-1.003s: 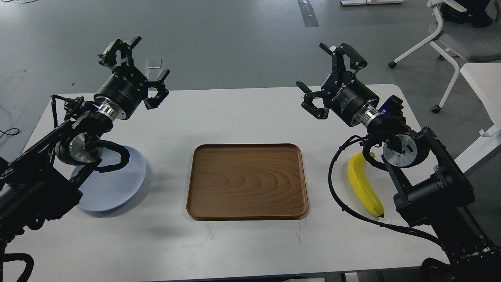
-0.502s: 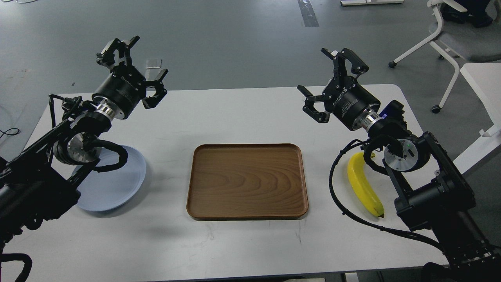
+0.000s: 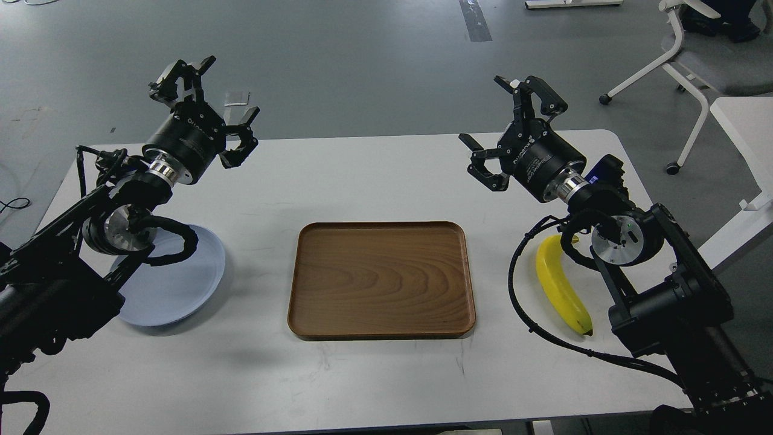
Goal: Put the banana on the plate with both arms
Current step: 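Grasp the rim of the light blue plate with the left gripper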
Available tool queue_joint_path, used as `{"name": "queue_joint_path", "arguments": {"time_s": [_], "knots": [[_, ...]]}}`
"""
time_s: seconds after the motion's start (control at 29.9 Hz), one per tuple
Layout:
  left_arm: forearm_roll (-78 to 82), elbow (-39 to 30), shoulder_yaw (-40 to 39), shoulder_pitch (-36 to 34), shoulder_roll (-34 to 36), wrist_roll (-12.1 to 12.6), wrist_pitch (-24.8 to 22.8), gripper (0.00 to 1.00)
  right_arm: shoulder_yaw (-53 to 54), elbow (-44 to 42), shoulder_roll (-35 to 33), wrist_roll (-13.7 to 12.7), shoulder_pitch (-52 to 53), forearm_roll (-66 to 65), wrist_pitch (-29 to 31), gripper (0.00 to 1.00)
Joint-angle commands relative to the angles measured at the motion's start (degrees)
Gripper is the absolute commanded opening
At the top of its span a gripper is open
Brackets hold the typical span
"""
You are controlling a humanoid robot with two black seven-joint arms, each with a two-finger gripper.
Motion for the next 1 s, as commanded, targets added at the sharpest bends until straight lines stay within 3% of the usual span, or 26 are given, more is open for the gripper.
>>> {"name": "queue_joint_path", "arguments": {"time_s": [0.0,0.17,0.37,0.6,0.67,0.8,0.87,0.97], "knots": [[0.5,0.1,0.0,-0.1,0.0,-1.2,0.0,0.98,0.1,0.7,0.0,0.0,0.0,0.0,0.0,1.00],[9.9,0.0,0.1,-1.0,0.2,-4.7,0.8,0.98,0.0,0.7,0.0,0.0,0.0,0.0,0.0,1.00],[43.6,-0.8,1.4,-1.8,2.4,-4.3,13.4,0.98,0.1,0.7,-0.1,0.0,0.0,0.0,0.0,1.00],[72.7,-3.9,14.5,-1.8,8.5,-5.1,24.1,0.98,0.1,0.7,-0.3,0.0,0.0,0.0,0.0,1.00],[79.8,-5.7,19.6,-1.8,13.3,-7.3,26.1,0.98,0.1,0.7,-0.4,0.0,-0.1,0.0,0.0,1.00],[83.9,-6.2,25.3,-0.5,18.5,-9.0,29.0,0.98,0.0,0.7,-0.4,0.0,-0.4,0.0,0.0,1.00],[84.5,-5.8,31.3,0.5,22.3,-9.0,34.0,0.98,-0.4,0.7,-0.5,0.0,-0.6,0.0,0.0,1.00],[84.0,-4.9,35.8,1.8,25.6,-9.0,37.6,0.98,-0.3,0.6,-0.6,0.0,-0.5,0.0,0.1,1.00]]}}
